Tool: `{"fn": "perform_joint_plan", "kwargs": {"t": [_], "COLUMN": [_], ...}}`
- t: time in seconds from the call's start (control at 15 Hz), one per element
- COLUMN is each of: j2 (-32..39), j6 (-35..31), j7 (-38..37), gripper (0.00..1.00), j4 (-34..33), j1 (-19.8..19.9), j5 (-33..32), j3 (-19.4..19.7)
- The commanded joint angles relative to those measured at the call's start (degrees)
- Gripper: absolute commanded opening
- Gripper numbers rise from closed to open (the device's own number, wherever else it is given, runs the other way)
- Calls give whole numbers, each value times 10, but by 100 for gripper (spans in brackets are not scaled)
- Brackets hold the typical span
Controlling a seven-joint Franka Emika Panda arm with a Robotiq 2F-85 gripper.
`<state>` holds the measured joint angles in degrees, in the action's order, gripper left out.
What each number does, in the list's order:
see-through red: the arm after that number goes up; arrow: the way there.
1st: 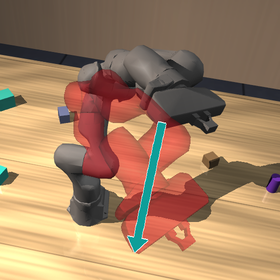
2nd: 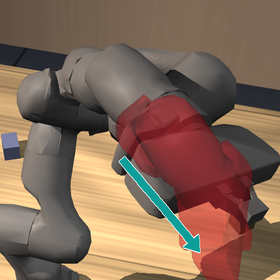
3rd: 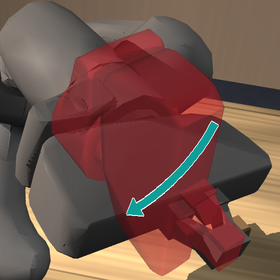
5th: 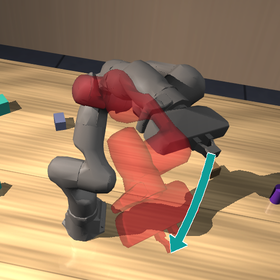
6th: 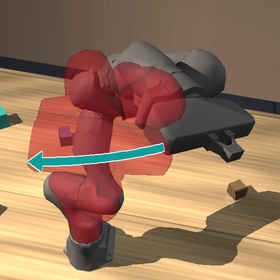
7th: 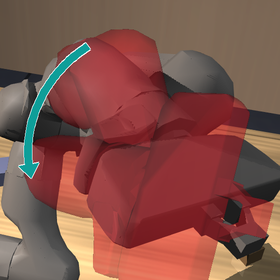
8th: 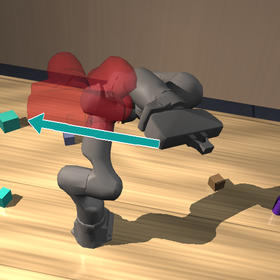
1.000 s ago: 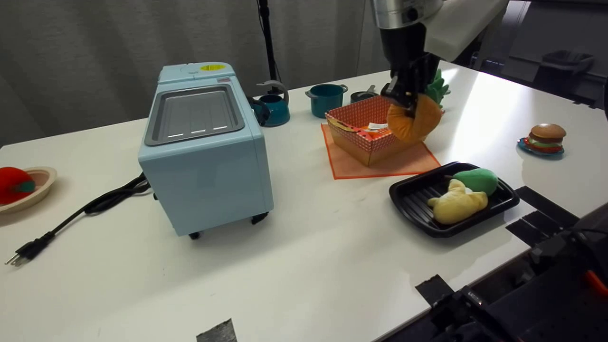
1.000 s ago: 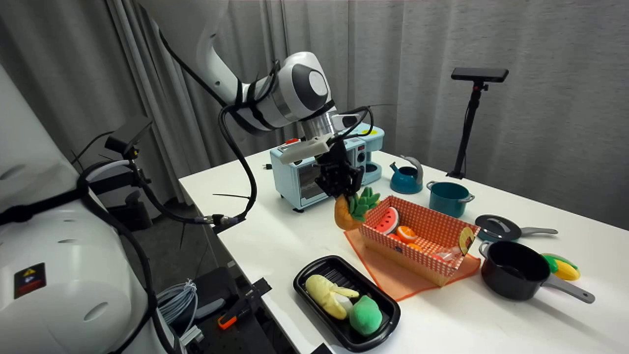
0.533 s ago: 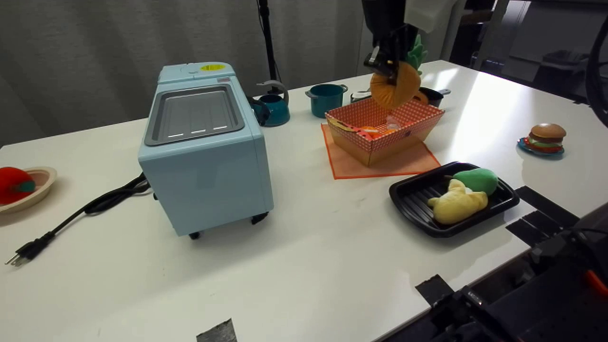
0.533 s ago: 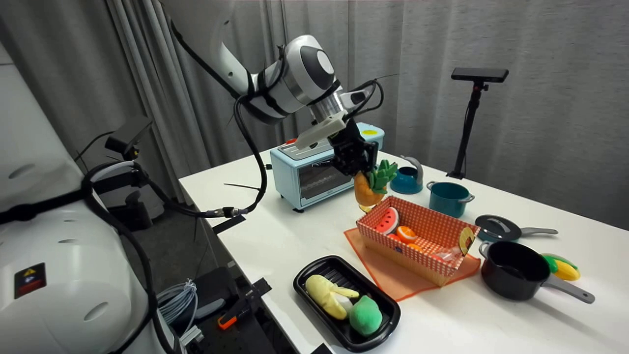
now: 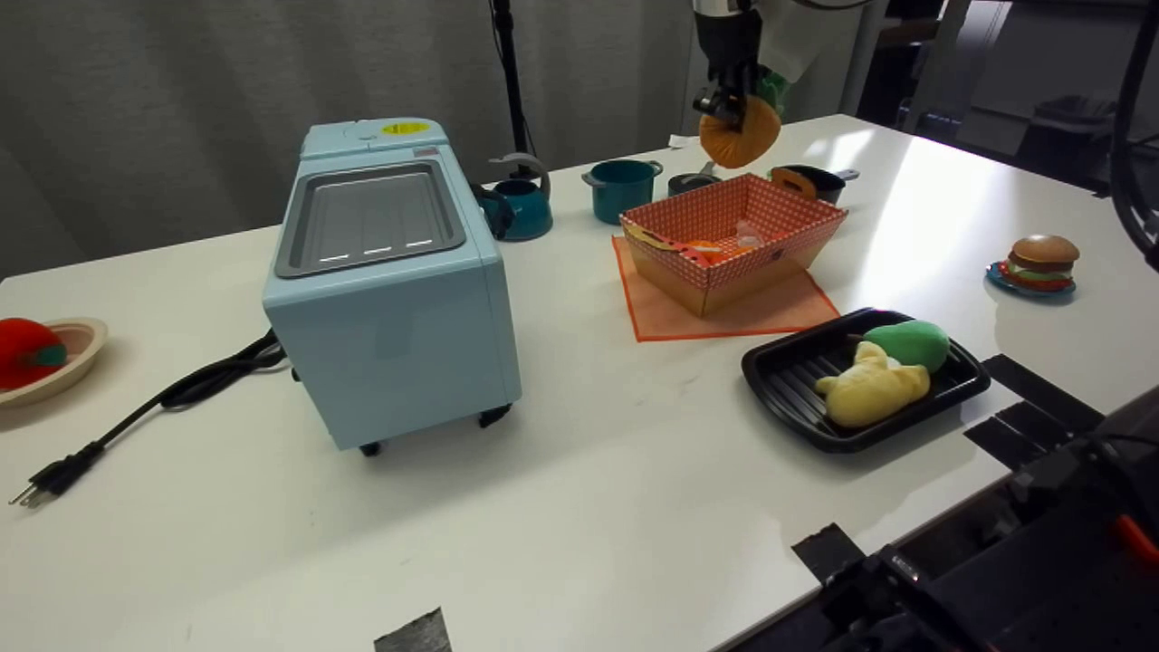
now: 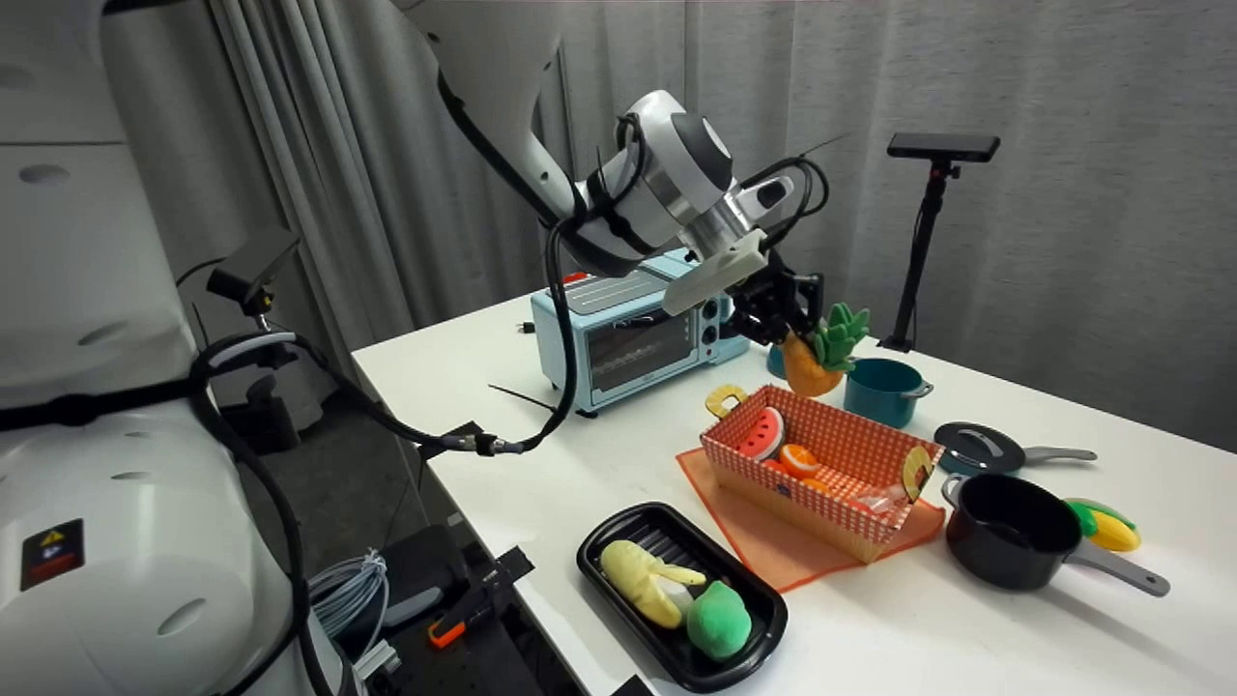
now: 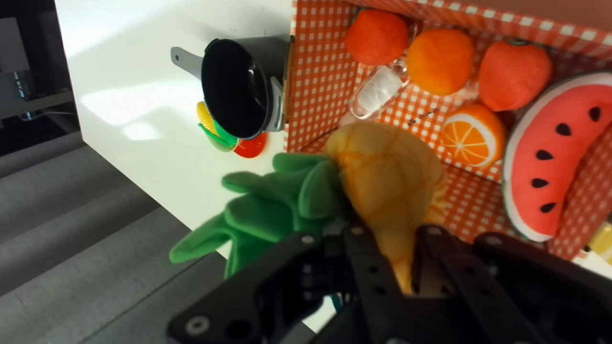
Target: Pick the stuffed pineapple and put it in the basket
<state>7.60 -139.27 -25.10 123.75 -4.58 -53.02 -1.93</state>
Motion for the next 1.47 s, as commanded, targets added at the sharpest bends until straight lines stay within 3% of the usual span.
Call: {"fn": "perform_joint_plan", "kwargs": {"t": [0.0,0.4,0.8,1.4], "j2": [39,71,90,105], "j6": [-39,-55,-61,-78], "j7": [-35,-38,-24,102], "gripper": [4,4,4,4], "j4": [-27,-48,-62,-66], "j1": [16,24,25,29], "j5": [-41,-24,48,330], "j3": [29,58,56,40]}}
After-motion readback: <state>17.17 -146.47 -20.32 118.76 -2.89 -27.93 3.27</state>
